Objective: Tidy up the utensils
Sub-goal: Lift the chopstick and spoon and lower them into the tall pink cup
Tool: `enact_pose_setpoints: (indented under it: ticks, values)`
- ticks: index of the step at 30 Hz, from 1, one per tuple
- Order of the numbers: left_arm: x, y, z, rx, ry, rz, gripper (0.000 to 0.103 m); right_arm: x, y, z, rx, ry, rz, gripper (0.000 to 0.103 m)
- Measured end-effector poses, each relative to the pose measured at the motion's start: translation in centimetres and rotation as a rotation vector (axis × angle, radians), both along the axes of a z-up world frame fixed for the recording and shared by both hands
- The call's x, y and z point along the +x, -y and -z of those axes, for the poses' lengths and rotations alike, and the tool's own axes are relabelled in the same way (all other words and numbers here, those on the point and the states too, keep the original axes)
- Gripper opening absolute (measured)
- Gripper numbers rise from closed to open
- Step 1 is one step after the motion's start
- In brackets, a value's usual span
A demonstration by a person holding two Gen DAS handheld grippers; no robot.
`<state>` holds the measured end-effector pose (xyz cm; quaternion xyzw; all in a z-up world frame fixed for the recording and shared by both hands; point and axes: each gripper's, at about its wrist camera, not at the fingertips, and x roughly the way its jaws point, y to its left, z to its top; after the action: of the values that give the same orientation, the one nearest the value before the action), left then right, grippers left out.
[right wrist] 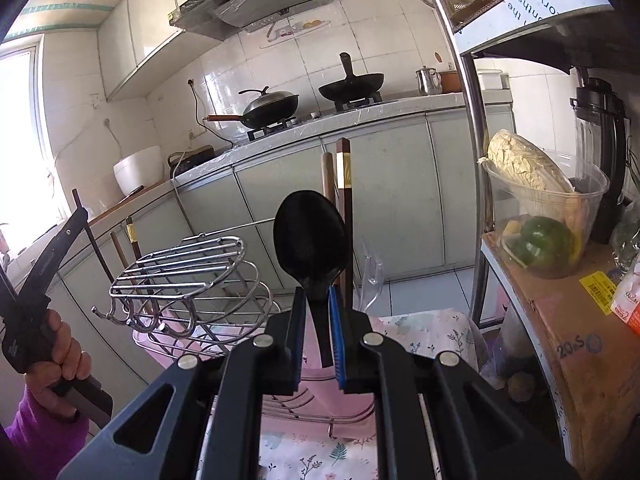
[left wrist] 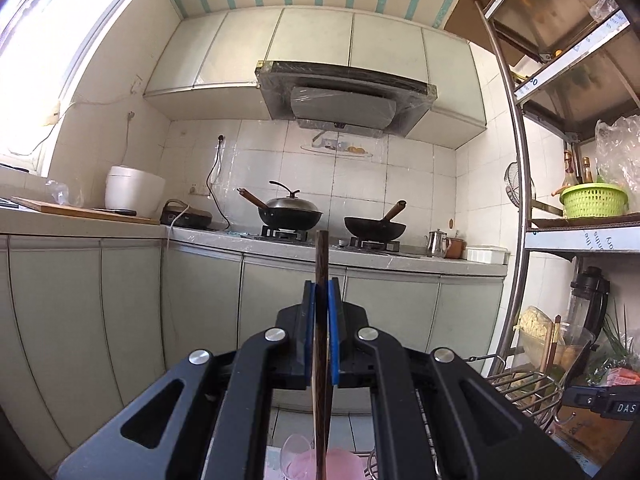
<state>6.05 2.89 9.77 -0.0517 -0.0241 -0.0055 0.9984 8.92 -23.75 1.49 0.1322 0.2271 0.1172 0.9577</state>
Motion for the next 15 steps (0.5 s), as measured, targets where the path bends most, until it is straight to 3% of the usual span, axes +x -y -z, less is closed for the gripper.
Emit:
enact_pose_setpoints:
  ticks: [6,15]
  values:
    - [0.5,0.5,1.7,0.012,-0.063,0.023,0.005,0.1,-0.2,0.3,0.001,-0.011,-0.008,0.012]
    - [0.9,-0.2,5.2,-0.029,-0.235,0.06,0.005,0.2,-0.4,1.2,0.013,-0.04,-0.006,0.012]
